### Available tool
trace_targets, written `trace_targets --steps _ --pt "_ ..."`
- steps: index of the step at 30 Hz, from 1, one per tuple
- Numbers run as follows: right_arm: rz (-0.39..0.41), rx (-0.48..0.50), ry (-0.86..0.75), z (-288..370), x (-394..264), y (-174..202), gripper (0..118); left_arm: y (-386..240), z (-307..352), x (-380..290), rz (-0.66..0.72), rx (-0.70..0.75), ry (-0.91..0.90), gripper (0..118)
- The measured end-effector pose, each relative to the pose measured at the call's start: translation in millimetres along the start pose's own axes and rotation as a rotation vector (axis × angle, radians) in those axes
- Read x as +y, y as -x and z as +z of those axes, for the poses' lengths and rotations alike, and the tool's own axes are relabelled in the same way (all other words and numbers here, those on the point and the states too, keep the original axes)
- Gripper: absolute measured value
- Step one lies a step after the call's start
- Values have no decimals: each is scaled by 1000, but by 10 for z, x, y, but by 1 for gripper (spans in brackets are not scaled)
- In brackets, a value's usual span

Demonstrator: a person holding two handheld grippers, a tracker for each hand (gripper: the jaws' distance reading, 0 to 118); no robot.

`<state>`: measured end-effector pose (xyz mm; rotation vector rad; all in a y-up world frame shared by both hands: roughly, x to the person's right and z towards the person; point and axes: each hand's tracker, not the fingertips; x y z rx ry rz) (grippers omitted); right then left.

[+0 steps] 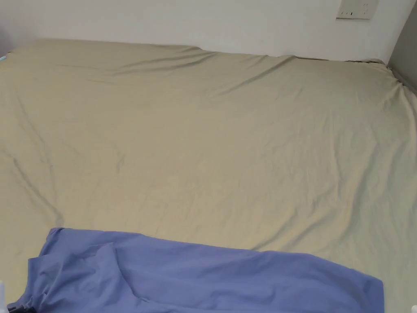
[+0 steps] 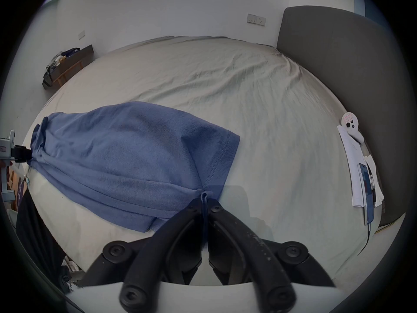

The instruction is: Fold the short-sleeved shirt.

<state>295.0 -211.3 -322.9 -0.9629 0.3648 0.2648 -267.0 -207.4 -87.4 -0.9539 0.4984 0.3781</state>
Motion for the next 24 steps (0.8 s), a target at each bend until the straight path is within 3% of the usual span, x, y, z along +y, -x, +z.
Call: trace_targets --steps 2,3,4,7,9,11,15,18,21,22,23,24 --pt "2 -3 -8 37 -3 0 10 -20 45 -8 -2 6 -21 22" --pt "4 -5 -25 83 -7 -2 17 24 98 0 -12 15 -39 42" --pt "8 -32 -78 149 -14 -30 39 8 184 3 -34 48 -77 72" --pt "-13 -109 -213 469 25 -64 101 28 518 24 -35 64 -254 104" --pt "-81 -120 -343 741 80 -88 115 9 788 96 31 21 -366 118" --pt "-125 -96 -513 1006 116 -60 115 -113 1105 173 62 -61 -479 118" --pt "-153 -92 -746 1308 151 141 115 -276 1340 147 18 -87 -695 118" --pt "-151 -103 -858 1354 85 365 116 -472 1369 30 -95 -4 -830 118" --pt "-122 -125 -888 1319 -8 586 114 -603 1318 -108 -108 7 -851 118" --pt "-121 -125 -887 1311 -41 632 106 -615 1306 -156 -105 0 -863 111" --pt "-120 -117 -895 1308 -87 677 87 -601 1264 -172 -96 -21 -877 97" --pt "-118 -107 -901 1302 -105 734 57 -624 1249 -213 -87 -16 -879 70"
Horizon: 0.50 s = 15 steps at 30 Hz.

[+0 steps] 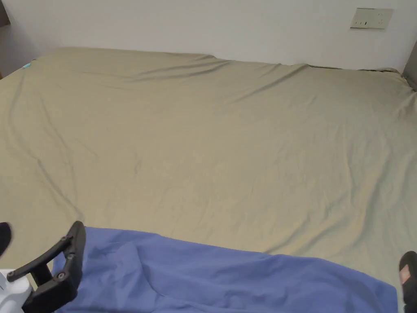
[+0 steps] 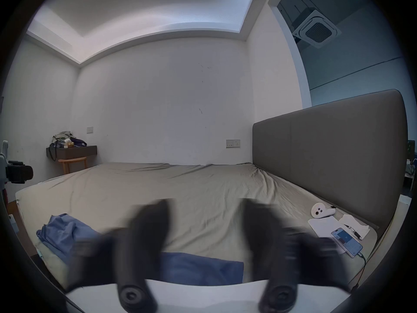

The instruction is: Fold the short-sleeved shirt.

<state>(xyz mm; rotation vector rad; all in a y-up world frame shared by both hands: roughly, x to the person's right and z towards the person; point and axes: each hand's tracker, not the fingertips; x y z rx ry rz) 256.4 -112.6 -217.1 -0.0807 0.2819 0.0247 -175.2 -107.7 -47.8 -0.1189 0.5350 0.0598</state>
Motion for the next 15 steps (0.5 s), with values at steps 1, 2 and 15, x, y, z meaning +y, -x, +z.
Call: trace_targets --steps 1,2,15 --pt "4 -6 1 9 -22 45 2 -28 7 -31 -5 9 -3 11" --pt "22 -25 6 1 -45 92 3 -58 -16 -66 -50 55 1 2" --pt "49 95 44 -122 15 329 3 521 -617 113 134 20 347 0"
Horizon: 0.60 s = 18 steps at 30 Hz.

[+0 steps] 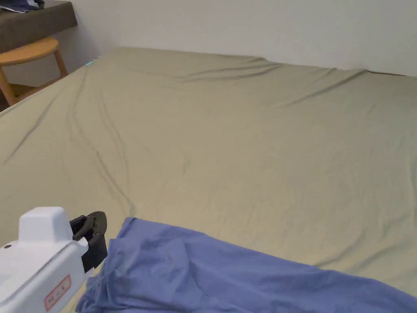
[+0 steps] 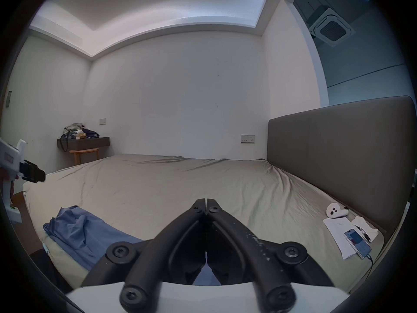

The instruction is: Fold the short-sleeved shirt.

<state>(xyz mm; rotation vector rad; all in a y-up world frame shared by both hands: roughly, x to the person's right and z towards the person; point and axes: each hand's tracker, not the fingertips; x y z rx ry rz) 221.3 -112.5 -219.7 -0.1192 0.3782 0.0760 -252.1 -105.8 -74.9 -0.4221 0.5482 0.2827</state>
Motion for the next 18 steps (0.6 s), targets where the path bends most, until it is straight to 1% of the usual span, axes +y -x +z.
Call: trace_targets --steps 3,5,7,8,10,12,13,14,15,16,17,18 --pt "1 23 12 -43 13 78 3 300 -438 217 132 -78 310 0" --pt "7 34 25 -70 25 124 3 468 -693 289 164 -107 442 0" --pt "18 39 38 -83 25 160 3 609 -909 352 186 -142 515 0" --pt "23 40 45 -89 26 175 3 733 -1025 378 215 -167 588 0" --pt "30 38 59 -116 33 186 3 895 -1206 421 300 -237 634 1" --pt "31 38 73 -136 35 191 3 1146 -1426 438 349 -301 678 8" --pt "29 36 78 -144 37 182 3 1209 -1491 453 357 -315 696 24" --pt "28 36 81 -149 37 185 3 1258 -1545 462 341 -335 705 49" --pt "28 35 85 -156 39 195 3 1305 -1608 459 304 -357 712 81" --pt "29 34 90 -164 42 209 3 1244 -1593 396 271 -372 741 117" --pt "31 34 92 -172 47 198 3 1276 -1646 357 258 -397 763 118" --pt "32 36 97 -179 50 210 3 1360 -1675 343 297 -466 771 113"
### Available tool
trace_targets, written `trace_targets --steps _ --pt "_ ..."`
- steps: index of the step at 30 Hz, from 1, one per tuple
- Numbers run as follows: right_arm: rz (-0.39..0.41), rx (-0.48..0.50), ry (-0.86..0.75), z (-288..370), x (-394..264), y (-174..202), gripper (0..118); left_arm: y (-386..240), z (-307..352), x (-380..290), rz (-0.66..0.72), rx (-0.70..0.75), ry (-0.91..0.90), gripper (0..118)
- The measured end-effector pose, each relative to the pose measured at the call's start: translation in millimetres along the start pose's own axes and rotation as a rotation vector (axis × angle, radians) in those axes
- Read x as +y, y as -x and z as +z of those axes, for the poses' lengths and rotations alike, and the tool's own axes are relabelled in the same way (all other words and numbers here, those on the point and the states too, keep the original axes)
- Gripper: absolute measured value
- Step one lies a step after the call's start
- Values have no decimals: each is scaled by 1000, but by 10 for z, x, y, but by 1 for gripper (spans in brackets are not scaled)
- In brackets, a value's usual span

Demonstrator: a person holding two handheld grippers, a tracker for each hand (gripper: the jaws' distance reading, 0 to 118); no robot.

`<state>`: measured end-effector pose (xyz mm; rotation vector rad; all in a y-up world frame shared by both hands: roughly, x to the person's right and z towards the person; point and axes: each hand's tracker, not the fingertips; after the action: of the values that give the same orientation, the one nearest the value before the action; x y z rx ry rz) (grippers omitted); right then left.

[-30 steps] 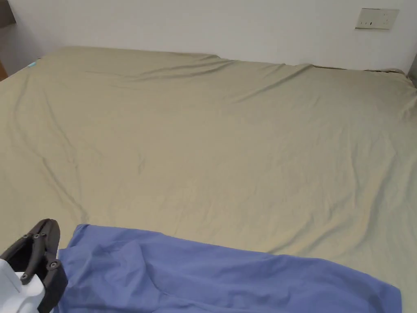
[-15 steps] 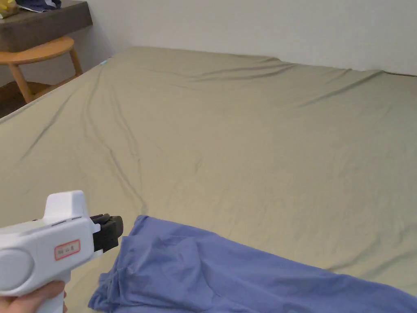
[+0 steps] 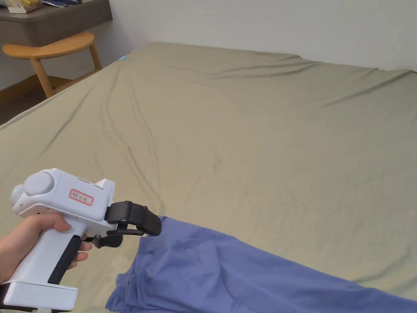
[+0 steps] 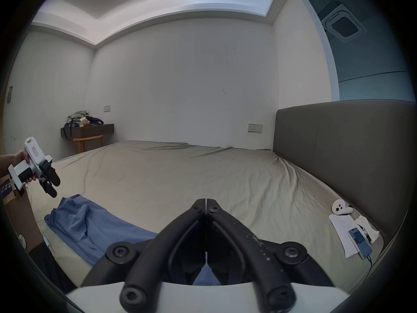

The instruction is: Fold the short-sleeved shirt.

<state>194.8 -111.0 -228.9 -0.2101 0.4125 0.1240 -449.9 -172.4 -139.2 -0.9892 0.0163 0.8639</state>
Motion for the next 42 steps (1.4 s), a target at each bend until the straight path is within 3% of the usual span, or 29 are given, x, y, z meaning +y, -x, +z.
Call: trace_targets --steps 4,10,14,22,27,28,30,33,36,42 --pt "14 7 15 -11 15 43 3 165 -192 -156 94 -128 76 112" --pt "45 3 35 -10 53 95 3 314 -390 -261 144 -113 91 111" --pt "61 3 44 -36 83 147 3 262 -394 -250 171 -223 63 108" --pt "82 31 60 -75 77 219 3 118 -600 -235 144 -331 108 105" --pt "88 35 70 -80 64 205 3 -2 -710 -279 129 -313 142 97" --pt "86 33 71 -77 61 200 3 -18 -713 -278 129 -330 143 94" --pt "79 31 72 -66 59 188 3 23 -724 -245 134 -320 151 76" --pt "78 27 70 -52 57 172 3 79 -734 -242 138 -204 162 18" --pt "72 25 72 -41 46 145 3 171 -735 -272 198 -259 146 17" --pt "72 13 68 -13 45 97 3 162 -678 -310 163 -251 125 13"
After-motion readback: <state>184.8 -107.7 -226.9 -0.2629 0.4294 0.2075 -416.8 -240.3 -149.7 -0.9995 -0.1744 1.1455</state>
